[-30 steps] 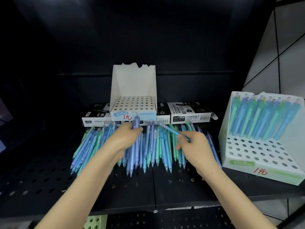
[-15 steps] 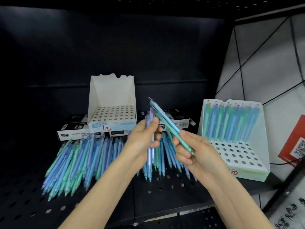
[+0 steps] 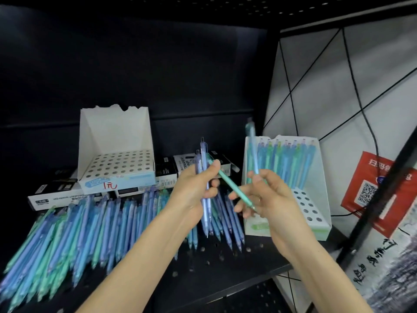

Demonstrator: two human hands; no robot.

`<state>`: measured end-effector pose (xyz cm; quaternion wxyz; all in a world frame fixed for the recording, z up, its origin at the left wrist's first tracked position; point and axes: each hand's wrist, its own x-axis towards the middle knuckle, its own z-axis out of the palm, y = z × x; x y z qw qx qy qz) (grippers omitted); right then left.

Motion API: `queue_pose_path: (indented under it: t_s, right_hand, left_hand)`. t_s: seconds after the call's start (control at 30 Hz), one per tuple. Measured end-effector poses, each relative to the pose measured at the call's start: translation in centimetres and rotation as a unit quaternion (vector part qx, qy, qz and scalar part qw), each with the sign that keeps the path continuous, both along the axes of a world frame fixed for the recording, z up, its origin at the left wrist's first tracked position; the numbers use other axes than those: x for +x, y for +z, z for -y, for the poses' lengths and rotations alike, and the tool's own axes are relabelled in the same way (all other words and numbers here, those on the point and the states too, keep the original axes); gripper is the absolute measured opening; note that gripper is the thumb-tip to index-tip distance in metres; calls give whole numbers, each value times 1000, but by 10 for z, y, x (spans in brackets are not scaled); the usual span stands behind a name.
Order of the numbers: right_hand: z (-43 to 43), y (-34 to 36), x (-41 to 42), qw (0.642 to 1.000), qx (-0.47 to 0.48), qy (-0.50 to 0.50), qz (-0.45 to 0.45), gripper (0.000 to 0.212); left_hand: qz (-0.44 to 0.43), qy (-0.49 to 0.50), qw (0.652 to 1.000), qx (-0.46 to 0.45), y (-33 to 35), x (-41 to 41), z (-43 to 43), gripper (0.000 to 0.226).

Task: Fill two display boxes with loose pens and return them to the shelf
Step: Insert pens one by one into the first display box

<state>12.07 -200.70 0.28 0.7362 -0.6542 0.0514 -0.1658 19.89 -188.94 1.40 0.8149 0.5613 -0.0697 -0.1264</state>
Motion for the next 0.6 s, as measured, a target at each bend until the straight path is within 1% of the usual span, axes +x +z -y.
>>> queue_pose_path:
  t_s: [0.13, 0.2, 0.27, 0.4, 0.5, 0.6]
  right_hand:
    - [22, 4, 2, 992, -65, -98, 41, 19]
    - [34, 4, 4, 979, -114, -161, 45, 16]
    - [42, 2, 3, 967, -158, -197, 48, 12]
    - [44, -9, 6, 962, -189, -192, 41, 7]
    - [43, -17, 15, 966, -173, -189, 24, 14]
    - [44, -19, 21, 966, -173, -192, 20, 12]
  left_hand:
    - [-10, 3, 1000, -25, -1, 4, -4, 7]
    - [-17, 3, 999, -28, -4, 5, -8, 7]
    - [-28, 5, 999, -31, -8, 5, -11, 8]
    - [-30, 9, 999, -38, -8, 6, -12, 9]
    - [-20, 11, 999, -37, -7, 6, -13, 9]
    - [-15, 12, 999, -30, -7, 6, -14, 8]
